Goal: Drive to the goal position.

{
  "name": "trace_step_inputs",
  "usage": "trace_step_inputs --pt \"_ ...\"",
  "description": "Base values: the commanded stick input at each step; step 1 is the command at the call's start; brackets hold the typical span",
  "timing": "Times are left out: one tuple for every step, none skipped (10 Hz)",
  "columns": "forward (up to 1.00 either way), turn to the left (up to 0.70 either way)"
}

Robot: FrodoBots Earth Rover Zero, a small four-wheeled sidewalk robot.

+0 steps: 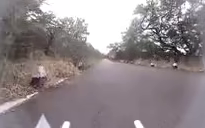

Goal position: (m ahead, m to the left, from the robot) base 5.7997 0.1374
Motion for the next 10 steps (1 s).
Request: trace_step_inputs --pt "0.7 0.0" --pt "0.7 0.0" --pt "0.7 0.0" --pt "0.7 0.0" --pt "0.7 0.0" --pt "0.7 0.0" --pt "0.7 0.0" --pt "0.7 0.0" --pt "0.7 0.0" --pt "0.7 0.0"
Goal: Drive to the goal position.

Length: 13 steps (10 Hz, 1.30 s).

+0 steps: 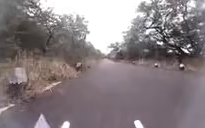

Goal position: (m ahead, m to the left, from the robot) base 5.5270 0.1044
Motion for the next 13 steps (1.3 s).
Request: trace_step_inputs --pt "0.7 0.0" --pt "0.7 0.0" --pt "0.7 0.0" --pt "0.7 0.0" --pt "0.7 0.0" --pt "0.7 0.0" --pt "0.7 0.0" --pt "0.7 0.0" --pt "0.7 0.0" --pt "0.7 0.0" --pt "0.7 0.0" --pt "0.7 0.0" --pt "0.7 0.0"
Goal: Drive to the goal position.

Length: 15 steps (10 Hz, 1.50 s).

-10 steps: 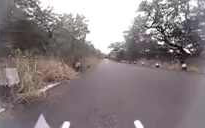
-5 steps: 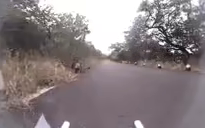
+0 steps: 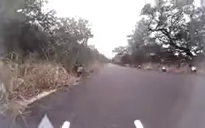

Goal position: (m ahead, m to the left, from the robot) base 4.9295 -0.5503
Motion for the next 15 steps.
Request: trace_step_inputs --pt "0.7 0.0" --pt "0.7 0.0" --pt "0.7 0.0" --pt "0.7 0.0" --pt "0.7 0.0" --pt "0.7 0.0" --pt "0.7 0.0" --pt "0.7 0.0" --pt "0.7 0.0" --pt "0.7 0.0" --pt "0.7 0.0" --pt "0.7 0.0" --pt "0.7 0.0" --pt "0.7 0.0" --pt "0.7 0.0"
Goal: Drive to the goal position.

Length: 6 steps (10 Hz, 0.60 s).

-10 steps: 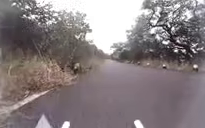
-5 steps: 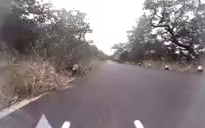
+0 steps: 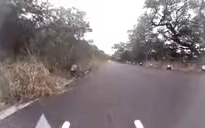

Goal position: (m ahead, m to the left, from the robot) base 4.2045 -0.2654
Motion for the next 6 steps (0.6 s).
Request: trace_step_inputs --pt "0.7 0.0" --pt "0.7 0.0" --pt "0.7 0.0" --pt "0.7 0.0" --pt "0.7 0.0" --pt "0.7 0.0"
